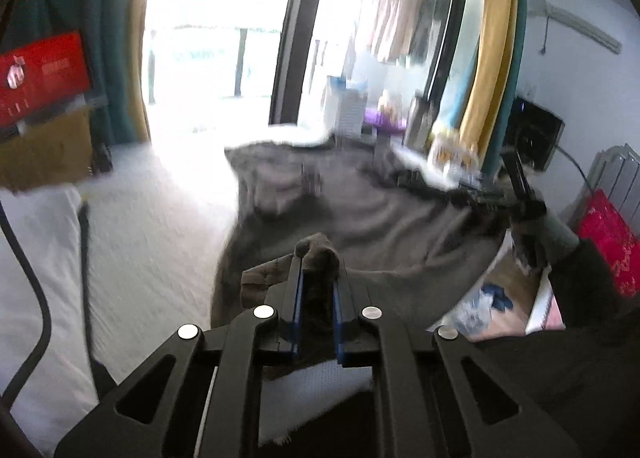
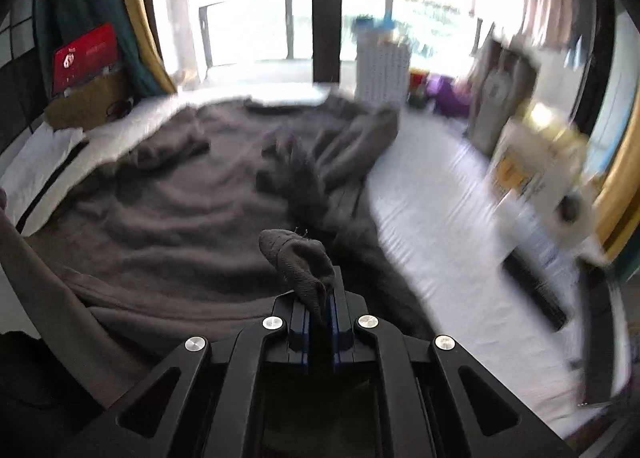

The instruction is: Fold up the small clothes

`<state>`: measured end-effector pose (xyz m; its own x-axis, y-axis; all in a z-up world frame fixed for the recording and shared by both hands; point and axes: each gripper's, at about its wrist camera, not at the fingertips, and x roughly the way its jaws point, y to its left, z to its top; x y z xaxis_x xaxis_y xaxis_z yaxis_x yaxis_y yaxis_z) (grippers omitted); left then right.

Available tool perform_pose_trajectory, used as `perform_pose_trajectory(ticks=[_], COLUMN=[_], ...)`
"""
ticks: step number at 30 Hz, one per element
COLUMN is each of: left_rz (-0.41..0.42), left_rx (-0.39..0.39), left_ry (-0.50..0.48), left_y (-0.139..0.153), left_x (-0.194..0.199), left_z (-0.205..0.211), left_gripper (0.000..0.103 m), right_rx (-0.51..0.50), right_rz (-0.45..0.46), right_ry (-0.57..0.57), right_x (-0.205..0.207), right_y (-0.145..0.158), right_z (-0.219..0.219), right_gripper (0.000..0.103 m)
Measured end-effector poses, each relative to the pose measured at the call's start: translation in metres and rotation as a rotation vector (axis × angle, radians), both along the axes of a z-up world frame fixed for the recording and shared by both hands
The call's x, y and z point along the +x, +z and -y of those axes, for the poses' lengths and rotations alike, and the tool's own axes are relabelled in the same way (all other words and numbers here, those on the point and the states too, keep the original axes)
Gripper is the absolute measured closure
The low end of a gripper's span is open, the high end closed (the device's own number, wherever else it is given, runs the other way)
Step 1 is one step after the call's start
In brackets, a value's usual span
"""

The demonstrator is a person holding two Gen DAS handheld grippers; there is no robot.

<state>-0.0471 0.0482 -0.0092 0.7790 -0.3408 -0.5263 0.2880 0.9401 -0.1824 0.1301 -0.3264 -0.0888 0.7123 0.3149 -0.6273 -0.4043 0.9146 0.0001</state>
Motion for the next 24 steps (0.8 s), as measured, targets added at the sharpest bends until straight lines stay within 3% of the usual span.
perform_pose_trajectory(ticks=[4,7,9,14,17,20,22,23,24], left_rz=[0.174,0.21,0.157,-0.197,-0.308,-0.343,-0.366,-0.372,-0.38], left_rx=[0.022,0.054,0.079,0.053,0.014,-0.018,-0.037,-0.038,-0.046], left_ry=[-0.004,-0.049,-0.07,-0.063,-0.065,-0.084,-0.098,-0.087,-0.073], left_y=[0.035,0.039,0.022,-0.067,-0.091,-0.089,-0.084,-0.082,-0.082], left_x=[-0.013,-0.016,-0.01,0.017,0.015,0.009,0.006,0.005,0.003], left_z=[0.005,0.011,0.012,-0.003,-0.01,-0.015,-0.02,-0.022,-0.025], left_gripper=[0.094,0.094,0.094,0.093,0.092,0.092,0.082,0.067,0.06], right_rx=[0.017,0.027,0.032,0.038,0.066,0.087,0.087,0.083,0.082], right_rz=[0.131,0.158,0.117,-0.032,-0.071,-0.066,-0.065,-0.064,-0.062], right_ry=[-0.078,-0.136,-0.163,-0.186,-0.202,-0.212,-0.212,-0.212,-0.212], right_x=[-0.021,-0.026,-0.021,-0.011,-0.012,-0.017,-0.019,-0.019,-0.02], right_y=[0.044,0.052,0.035,-0.028,-0.049,-0.051,-0.051,-0.051,-0.051], right_z=[0.022,0.04,0.052,0.062,0.069,0.075,0.075,0.075,0.075], right_gripper=[0.096,0.096,0.096,0.096,0.096,0.096,0.096,0.096,0.096])
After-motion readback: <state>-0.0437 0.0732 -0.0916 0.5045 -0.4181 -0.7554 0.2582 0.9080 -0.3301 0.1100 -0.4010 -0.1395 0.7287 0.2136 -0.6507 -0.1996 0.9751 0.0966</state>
